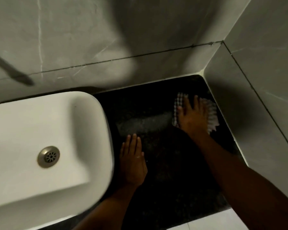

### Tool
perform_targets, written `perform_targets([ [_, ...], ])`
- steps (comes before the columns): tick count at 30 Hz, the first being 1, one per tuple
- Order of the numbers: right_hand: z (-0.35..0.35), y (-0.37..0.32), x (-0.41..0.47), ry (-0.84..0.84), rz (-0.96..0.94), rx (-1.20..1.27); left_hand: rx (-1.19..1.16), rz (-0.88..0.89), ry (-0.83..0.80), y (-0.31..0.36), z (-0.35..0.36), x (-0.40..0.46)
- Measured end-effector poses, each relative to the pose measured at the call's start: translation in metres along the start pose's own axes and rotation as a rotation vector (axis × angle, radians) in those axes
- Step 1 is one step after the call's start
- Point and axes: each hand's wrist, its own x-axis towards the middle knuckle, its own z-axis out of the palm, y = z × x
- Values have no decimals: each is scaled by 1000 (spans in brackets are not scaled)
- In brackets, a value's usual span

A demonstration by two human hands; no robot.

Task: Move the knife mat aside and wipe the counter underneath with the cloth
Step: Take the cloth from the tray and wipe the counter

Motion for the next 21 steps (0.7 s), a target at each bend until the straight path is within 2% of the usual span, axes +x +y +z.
perform_targets([
  [2,4,13,-55,15,-24,-58,10,5,-17,-2,0,-2],
  [5,19,-21,-110,-20,-226,-45,25,-1,-36,1,-3,0],
  [7,19,-65,-83,-52,-422,4,3,1,-24,-1,-3,-1],
  [9,15,-102,-31,-88,-508,8,4,-2,-25,-1,-4,-3],
  [10,12,-111,-1,-105,-481,22,14,-10,-24,-1,-3,-2],
  [12,8,-98,46,-77,-314,39,11,-12,-24,0,-2,2],
  [15,7,-31,41,107,-80,13,19,-12,-16,-1,-4,7],
  [18,2,33,-75,81,-86,-27,42,-9,-53,-5,-6,3],
  [21,9,40,-227,-98,-136,-46,46,-26,-94,-2,-6,3],
])
